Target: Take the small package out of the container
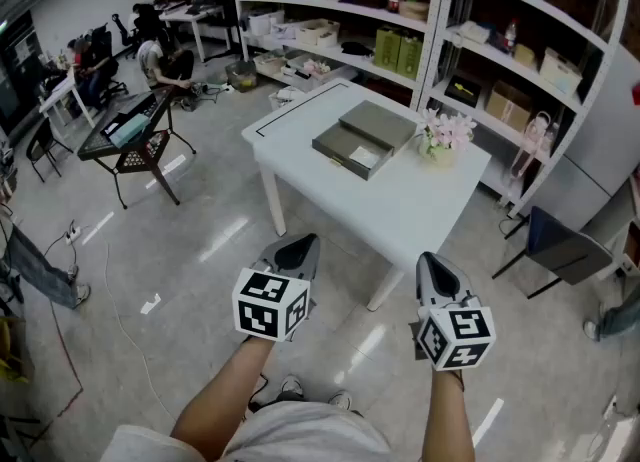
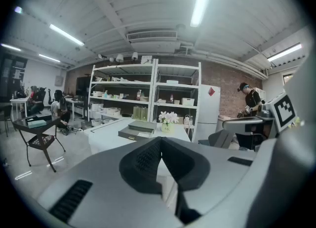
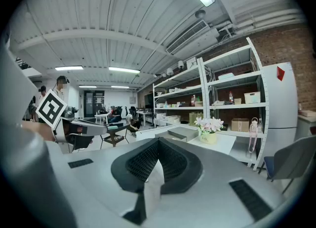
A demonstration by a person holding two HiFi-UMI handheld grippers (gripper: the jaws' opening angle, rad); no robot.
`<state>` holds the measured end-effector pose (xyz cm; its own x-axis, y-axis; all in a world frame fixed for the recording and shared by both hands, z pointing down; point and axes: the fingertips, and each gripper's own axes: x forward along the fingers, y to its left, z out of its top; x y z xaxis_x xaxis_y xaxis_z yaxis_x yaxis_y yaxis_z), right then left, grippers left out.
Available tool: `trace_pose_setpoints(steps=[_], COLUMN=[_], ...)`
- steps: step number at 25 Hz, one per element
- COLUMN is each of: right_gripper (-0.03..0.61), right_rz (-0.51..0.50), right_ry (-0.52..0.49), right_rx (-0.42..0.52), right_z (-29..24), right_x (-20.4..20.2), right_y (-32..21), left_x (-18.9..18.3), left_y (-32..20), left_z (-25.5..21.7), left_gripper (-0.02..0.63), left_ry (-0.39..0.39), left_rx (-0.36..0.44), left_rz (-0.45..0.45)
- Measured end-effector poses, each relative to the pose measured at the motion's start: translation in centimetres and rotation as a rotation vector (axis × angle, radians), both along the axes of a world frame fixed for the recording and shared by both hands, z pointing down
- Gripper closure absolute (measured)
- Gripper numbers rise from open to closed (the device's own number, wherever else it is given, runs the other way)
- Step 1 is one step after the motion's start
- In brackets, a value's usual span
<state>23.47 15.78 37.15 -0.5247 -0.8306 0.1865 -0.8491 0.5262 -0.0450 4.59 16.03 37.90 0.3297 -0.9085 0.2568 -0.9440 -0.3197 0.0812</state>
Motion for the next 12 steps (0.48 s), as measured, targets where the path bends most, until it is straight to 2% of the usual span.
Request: trace_pose_setpoints(steps=[12], right_gripper=[0.574], right_rz=[-0.028], right_ry=[-0.01], right_rx=[0.0], right_z=[0.6], right_x=[1.7], right_y=[-1.8], left_x=[3.0], left_y=[-1.2], left_z=[0.3], left_gripper=[0.611], left_ry=[-0.008], left_rx=[-0.008], left_rz=[-0.021])
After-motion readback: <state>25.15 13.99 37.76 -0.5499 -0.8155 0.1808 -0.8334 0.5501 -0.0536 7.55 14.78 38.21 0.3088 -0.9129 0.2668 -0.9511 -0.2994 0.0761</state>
